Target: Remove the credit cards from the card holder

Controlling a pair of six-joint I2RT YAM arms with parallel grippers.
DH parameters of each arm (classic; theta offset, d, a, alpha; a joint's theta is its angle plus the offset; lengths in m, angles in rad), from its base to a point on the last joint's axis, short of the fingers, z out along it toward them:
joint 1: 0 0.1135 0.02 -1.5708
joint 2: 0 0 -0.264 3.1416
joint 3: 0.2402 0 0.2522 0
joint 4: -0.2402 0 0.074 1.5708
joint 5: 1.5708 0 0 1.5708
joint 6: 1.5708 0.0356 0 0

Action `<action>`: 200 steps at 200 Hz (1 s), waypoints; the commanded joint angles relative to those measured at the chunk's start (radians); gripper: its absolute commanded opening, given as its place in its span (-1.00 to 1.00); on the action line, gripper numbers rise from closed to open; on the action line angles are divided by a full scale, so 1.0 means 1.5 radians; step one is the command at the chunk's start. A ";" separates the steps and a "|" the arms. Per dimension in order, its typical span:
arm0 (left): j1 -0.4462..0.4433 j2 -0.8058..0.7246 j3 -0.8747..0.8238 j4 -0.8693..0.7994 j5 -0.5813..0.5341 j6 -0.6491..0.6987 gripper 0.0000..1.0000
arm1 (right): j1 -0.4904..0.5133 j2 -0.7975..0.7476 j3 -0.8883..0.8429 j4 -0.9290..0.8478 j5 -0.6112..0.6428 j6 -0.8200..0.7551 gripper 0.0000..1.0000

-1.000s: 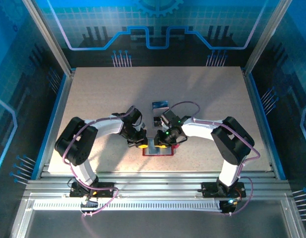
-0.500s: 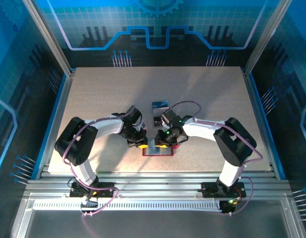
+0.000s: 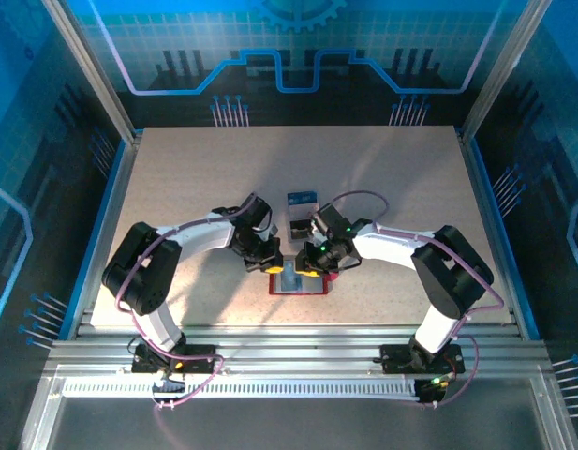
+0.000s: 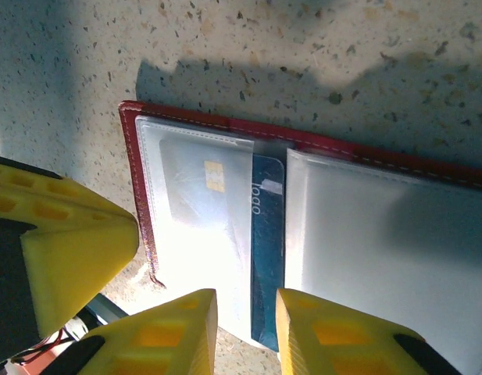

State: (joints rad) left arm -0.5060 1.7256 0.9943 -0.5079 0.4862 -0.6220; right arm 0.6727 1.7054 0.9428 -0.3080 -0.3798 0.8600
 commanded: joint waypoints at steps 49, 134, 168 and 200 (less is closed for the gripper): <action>-0.004 0.032 -0.015 -0.025 -0.014 0.010 -1.00 | -0.007 0.025 -0.002 0.037 -0.046 0.011 -0.44; -0.004 0.051 -0.036 -0.035 -0.034 0.027 -1.00 | -0.012 0.042 -0.027 0.071 -0.050 0.017 -0.39; -0.003 0.051 -0.043 -0.032 -0.035 0.026 -1.00 | -0.013 0.038 -0.036 0.077 -0.047 0.019 -0.39; -0.004 0.051 -0.043 -0.033 -0.035 0.027 -1.00 | -0.014 0.041 -0.038 0.086 -0.050 0.020 -0.39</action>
State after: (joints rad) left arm -0.5068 1.7721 0.9699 -0.5137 0.4751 -0.5991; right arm 0.6632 1.7557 0.9009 -0.1970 -0.4355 0.8757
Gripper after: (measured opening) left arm 0.040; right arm 0.307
